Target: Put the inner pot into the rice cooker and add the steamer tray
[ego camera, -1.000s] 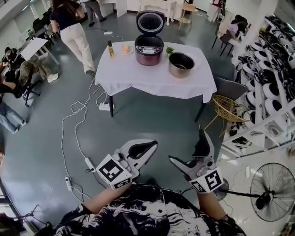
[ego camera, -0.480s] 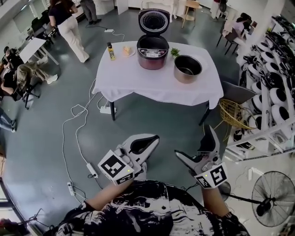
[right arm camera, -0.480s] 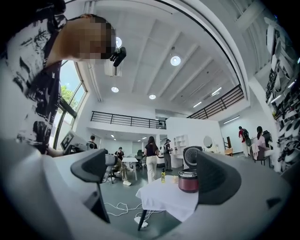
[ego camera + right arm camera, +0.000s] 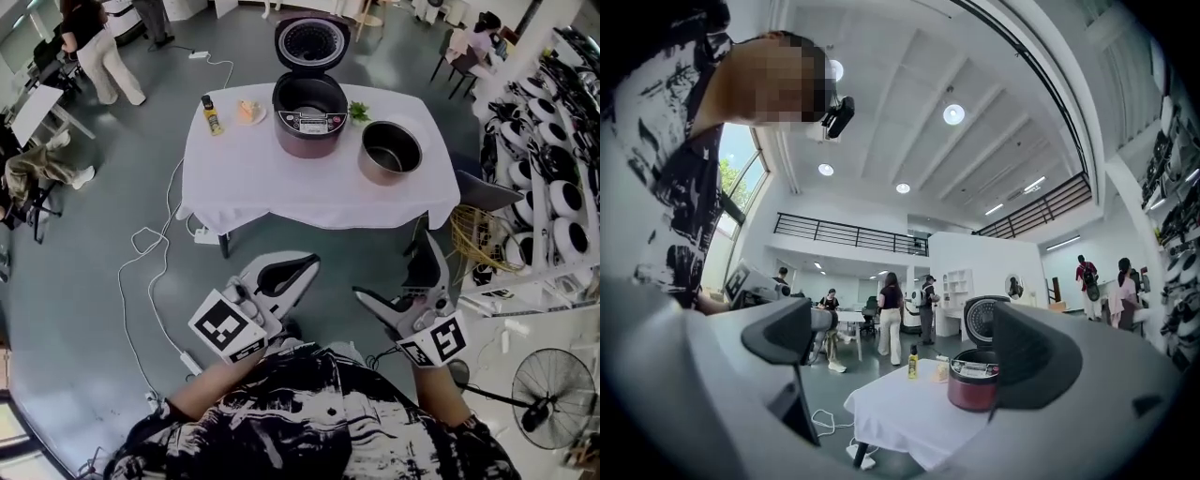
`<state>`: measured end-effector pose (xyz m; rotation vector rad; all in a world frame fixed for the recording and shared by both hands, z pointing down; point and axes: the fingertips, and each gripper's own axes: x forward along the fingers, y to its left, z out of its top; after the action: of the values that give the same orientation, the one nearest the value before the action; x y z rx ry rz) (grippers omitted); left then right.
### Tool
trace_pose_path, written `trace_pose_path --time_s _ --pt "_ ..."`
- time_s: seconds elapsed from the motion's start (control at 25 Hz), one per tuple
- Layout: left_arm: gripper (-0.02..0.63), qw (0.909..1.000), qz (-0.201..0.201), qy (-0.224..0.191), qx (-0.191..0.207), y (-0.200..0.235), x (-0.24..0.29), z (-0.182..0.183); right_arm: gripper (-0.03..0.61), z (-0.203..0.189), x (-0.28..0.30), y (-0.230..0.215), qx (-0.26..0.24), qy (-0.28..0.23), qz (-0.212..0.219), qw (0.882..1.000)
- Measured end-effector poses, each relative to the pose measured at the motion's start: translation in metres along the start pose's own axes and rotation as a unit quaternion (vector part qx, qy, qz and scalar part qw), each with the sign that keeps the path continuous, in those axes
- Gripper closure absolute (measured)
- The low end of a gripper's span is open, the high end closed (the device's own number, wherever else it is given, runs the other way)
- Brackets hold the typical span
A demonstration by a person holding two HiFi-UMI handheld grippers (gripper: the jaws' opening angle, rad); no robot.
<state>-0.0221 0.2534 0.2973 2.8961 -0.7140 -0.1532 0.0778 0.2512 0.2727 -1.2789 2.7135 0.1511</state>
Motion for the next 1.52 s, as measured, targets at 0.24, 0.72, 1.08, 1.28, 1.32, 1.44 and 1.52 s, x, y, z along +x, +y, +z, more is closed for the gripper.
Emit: trace_pose_path --time_s 0.24,0.72,1.08,1.28,1.32,1.44,1.52 --pt "0.609 1.0 -0.002 0.001 0.003 0.051 0.018 0.004 0.026 -0.019 0.042 -0.028 0.0 0.007 0.002 1.0" --pt "0.609 0.9994 0.023 0.011 0.024 0.166 0.129 0.018 0.028 -0.072 0.12 -0.191 0.002 0.024 -0.009 1.0" --pt "0.609 0.9985 0.05 0.009 0.022 0.271 0.234 0.029 0.028 -0.139 0.179 -0.351 0.006 0.083 -0.036 0.996" --pt "0.609 0.9978 0.062 0.02 0.006 0.308 0.252 0.028 0.028 -0.161 0.197 -0.396 0.007 0.106 -0.054 0.993" --pt "0.609 0.9979 0.06 0.022 0.005 0.313 0.254 0.03 0.028 -0.164 0.199 -0.402 0.008 0.112 -0.06 0.992" --pt "0.609 0.9982 0.054 0.025 0.01 0.332 0.26 0.04 0.028 -0.18 0.209 -0.429 0.006 0.132 -0.083 0.988" --pt "0.609 0.9985 0.047 0.024 0.01 0.343 0.263 0.044 0.028 -0.198 0.204 -0.452 0.005 0.16 -0.111 0.981"
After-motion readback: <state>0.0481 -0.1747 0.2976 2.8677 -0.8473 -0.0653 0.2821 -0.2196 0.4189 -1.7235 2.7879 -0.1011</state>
